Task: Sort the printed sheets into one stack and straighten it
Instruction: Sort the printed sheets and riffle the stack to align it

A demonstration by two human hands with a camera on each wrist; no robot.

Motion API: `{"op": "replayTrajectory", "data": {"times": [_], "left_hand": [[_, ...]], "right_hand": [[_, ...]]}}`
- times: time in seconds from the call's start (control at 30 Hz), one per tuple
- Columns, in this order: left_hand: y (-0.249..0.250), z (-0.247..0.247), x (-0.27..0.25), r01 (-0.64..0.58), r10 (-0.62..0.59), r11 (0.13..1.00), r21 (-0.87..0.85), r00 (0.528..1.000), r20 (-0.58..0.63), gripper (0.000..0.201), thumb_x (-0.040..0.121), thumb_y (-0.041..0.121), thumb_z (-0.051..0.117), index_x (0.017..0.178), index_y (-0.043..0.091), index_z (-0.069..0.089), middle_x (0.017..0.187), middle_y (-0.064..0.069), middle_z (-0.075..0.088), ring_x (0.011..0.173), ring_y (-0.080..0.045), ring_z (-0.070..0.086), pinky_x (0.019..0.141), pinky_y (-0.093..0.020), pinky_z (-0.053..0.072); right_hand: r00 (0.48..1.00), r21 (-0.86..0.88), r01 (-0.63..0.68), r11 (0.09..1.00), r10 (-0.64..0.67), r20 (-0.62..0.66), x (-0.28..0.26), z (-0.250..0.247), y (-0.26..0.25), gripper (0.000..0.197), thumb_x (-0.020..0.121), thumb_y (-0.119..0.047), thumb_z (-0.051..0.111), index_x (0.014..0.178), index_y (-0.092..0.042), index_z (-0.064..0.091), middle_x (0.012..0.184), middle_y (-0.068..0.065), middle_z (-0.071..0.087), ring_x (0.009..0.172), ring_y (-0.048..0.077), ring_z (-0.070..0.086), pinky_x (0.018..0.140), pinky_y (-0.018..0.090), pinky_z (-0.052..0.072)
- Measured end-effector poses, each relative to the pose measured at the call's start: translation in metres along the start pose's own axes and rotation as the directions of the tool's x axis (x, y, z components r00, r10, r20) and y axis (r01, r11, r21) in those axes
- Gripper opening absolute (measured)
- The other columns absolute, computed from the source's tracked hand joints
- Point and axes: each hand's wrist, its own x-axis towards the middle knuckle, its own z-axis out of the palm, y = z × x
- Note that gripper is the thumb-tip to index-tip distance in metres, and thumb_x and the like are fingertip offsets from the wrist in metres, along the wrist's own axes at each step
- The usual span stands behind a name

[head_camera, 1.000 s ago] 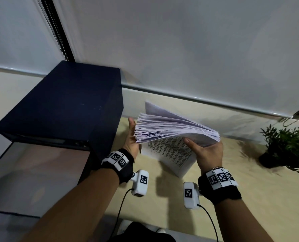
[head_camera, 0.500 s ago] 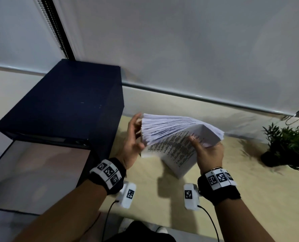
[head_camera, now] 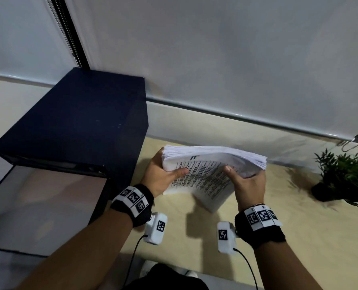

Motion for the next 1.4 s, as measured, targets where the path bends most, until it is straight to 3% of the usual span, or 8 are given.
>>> {"op": "replayTrajectory", "data": {"times": [0.13,0.33,0.53,0.73,0.93,1.07,1.2,1.4], "left_hand": [[0.007,0.003,0.001,0.001,0.003,0.999,-0.055,0.998,0.069,0.047,0.067,0.000,0.086,0.110,-0.002,0.067,0.091,0.013,0.070,0.078,0.018,0.065,0.069,-0.002,0.047],[0.009,0.000,0.011,0.000,0.007,0.998,-0.069,0.995,0.100,0.061,0.056,0.029,0.093,0.110,0.011,0.070,0.101,0.004,0.077,0.100,-0.011,0.072,0.090,-0.034,0.058],[0.012,-0.002,0.019,0.008,0.002,0.996,-0.085,0.992,0.123,0.064,0.045,0.043,0.091,0.101,0.020,0.070,0.101,0.004,0.077,0.099,-0.012,0.072,0.089,-0.032,0.057],[0.014,-0.002,0.026,0.020,-0.009,0.997,-0.078,0.991,0.134,0.038,0.060,0.022,0.088,0.095,0.021,0.071,0.090,0.011,0.077,0.089,-0.005,0.073,0.081,-0.022,0.056],[0.013,0.002,0.028,-0.006,0.016,0.996,-0.090,0.993,0.115,0.027,0.078,0.010,0.079,0.096,0.026,0.069,0.086,0.024,0.075,0.087,0.005,0.070,0.082,-0.011,0.051],[0.012,0.003,0.030,-0.024,0.027,0.994,-0.111,0.999,0.024,0.022,0.081,0.012,0.078,0.100,0.018,0.071,0.088,0.020,0.073,0.082,0.011,0.068,0.074,-0.005,0.048],[0.012,0.002,0.031,-0.033,0.030,0.993,-0.112,0.999,-0.034,0.020,0.079,0.014,0.079,0.095,0.023,0.069,0.089,0.016,0.072,0.079,0.011,0.068,0.072,-0.007,0.050],[0.012,0.010,0.024,-0.071,0.062,0.994,-0.083,0.993,-0.104,0.023,0.079,0.018,0.079,0.098,0.023,0.067,0.089,0.018,0.072,0.082,0.008,0.069,0.074,-0.010,0.053]], "right_hand": [[0.998,0.081,-0.034,0.996,0.038,-0.047,-0.009,0.003,-0.001,0.090,0.055,-0.029,0.089,0.128,0.000,0.046,0.120,0.017,0.065,0.110,0.028,0.066,0.096,0.049,0.053],[0.999,0.184,-0.006,0.983,0.013,-0.035,-0.015,0.006,-0.015,0.094,0.062,-0.033,0.086,0.138,-0.004,0.039,0.134,0.013,0.057,0.124,0.024,0.056,0.104,0.039,0.046],[0.992,0.238,0.095,0.967,-0.072,-0.101,-0.001,0.009,-0.031,0.079,0.079,-0.029,0.068,0.147,-0.010,0.033,0.148,0.007,0.046,0.134,0.008,0.047,0.108,0.021,0.039],[0.977,0.297,0.040,0.954,0.025,-0.213,0.028,0.008,-0.039,0.066,0.080,-0.045,0.066,0.139,-0.022,0.046,0.134,0.000,0.059,0.123,0.009,0.057,0.107,0.036,0.044],[0.953,0.207,-0.010,0.978,0.072,-0.293,0.054,0.012,-0.029,0.016,0.091,-0.028,0.058,0.105,-0.025,0.065,0.096,0.002,0.066,0.089,0.019,0.061,0.088,0.043,0.050],[0.988,0.184,0.069,0.981,-0.041,-0.152,0.042,0.006,-0.018,0.054,0.085,-0.053,0.058,0.129,-0.022,0.054,0.102,-0.002,0.064,0.093,0.013,0.062,0.089,0.030,0.050],[0.997,0.017,0.071,0.997,-0.072,0.019,0.038,-0.001,-0.001,0.076,0.065,-0.008,0.087,0.131,-0.012,0.049,0.109,0.005,0.067,0.097,0.012,0.067,0.089,0.027,0.054],[0.997,-0.068,0.069,0.995,-0.071,-0.035,0.029,0.003,-0.004,0.025,0.072,0.003,0.080,0.088,-0.014,0.073,0.077,-0.005,0.073,0.063,-0.007,0.064,0.065,0.017,0.054]]}}
